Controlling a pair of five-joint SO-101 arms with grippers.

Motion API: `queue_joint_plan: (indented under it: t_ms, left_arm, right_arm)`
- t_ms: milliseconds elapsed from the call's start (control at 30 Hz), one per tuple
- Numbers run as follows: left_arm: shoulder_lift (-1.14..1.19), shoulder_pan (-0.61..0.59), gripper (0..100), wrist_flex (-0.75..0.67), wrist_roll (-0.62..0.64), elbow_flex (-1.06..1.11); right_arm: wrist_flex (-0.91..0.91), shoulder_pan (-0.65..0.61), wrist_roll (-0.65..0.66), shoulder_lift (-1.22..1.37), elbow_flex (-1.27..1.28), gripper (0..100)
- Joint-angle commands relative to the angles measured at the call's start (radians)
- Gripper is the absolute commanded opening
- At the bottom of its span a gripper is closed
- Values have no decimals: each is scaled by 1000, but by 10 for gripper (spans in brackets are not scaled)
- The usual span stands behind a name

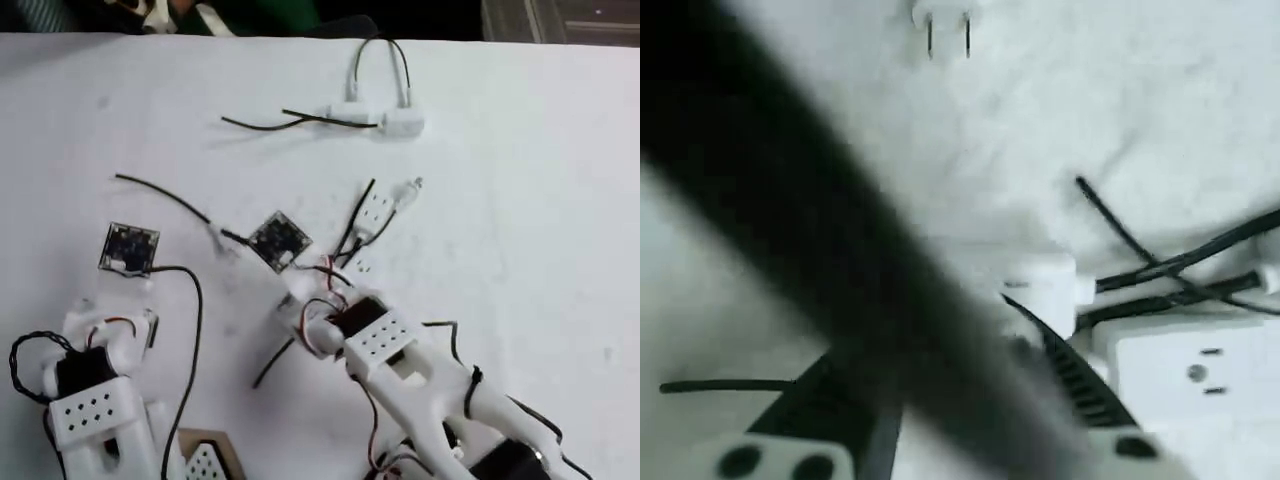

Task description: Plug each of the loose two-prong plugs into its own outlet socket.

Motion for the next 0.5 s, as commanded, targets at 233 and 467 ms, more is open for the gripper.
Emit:
queue_joint_plan:
  t_ms: [233,467]
  left_arm:
    - [-13,-4,173,-11,3,-2]
    - [-13,-4,173,-12,3,-2]
  right_arm:
    - [42,21,-55,7,-77,126]
    - [45,21,-64,7,-114,128]
